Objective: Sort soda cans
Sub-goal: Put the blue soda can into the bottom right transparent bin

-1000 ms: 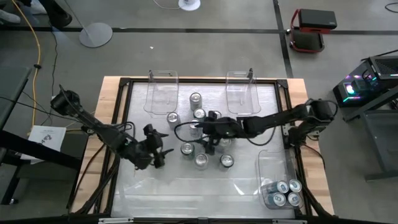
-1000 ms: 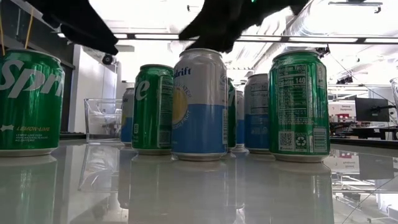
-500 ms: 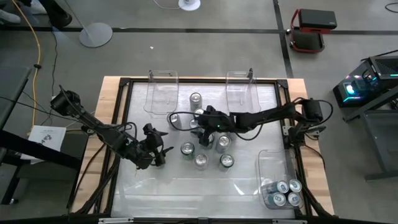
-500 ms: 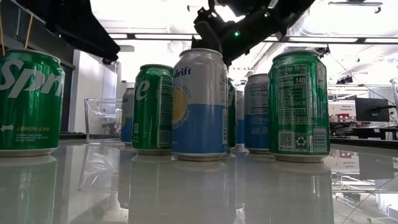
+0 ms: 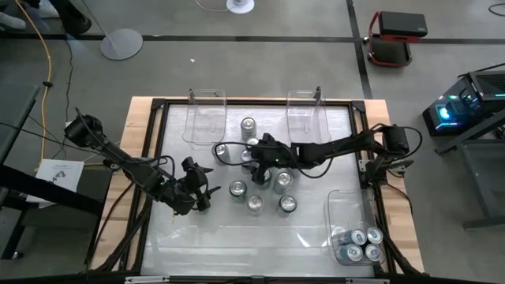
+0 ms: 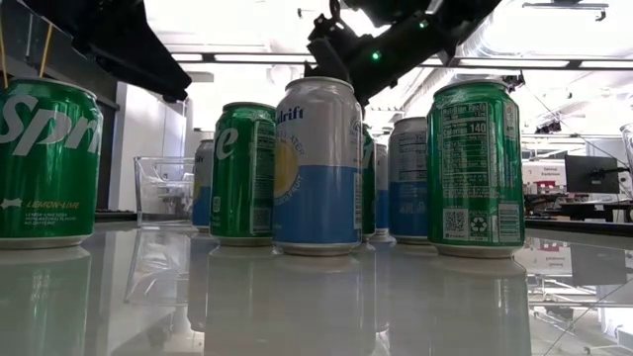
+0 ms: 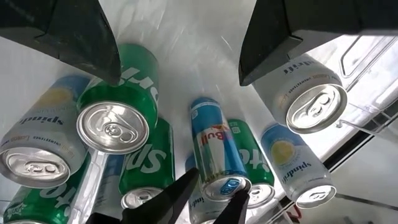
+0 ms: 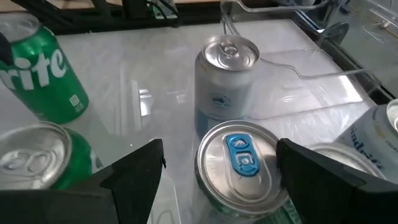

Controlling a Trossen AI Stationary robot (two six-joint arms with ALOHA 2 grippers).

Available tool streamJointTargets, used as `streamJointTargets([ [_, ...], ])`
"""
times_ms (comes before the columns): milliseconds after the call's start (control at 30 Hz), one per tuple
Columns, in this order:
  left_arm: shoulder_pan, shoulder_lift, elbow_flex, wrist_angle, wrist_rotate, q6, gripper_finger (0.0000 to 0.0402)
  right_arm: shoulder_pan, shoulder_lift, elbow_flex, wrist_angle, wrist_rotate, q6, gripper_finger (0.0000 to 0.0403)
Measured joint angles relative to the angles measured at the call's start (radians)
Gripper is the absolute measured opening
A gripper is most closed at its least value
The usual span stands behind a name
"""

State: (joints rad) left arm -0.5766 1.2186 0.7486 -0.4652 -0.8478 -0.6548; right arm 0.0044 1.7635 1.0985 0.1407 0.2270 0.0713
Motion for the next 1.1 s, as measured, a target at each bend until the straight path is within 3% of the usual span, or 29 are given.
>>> streamJointTargets([
  [833,0.0,0.0,0.0,-0.001,0.0,0.003,0.0303,-0.022,0.052,0.0,0.054,-0.019,0.004,0.0301],
  [1100,0.0,0.0,0.0,0.0,0.0,0.003,0.0303,-0.022,0.052,0.0,0.024,-0.021,0.0,0.0228],
])
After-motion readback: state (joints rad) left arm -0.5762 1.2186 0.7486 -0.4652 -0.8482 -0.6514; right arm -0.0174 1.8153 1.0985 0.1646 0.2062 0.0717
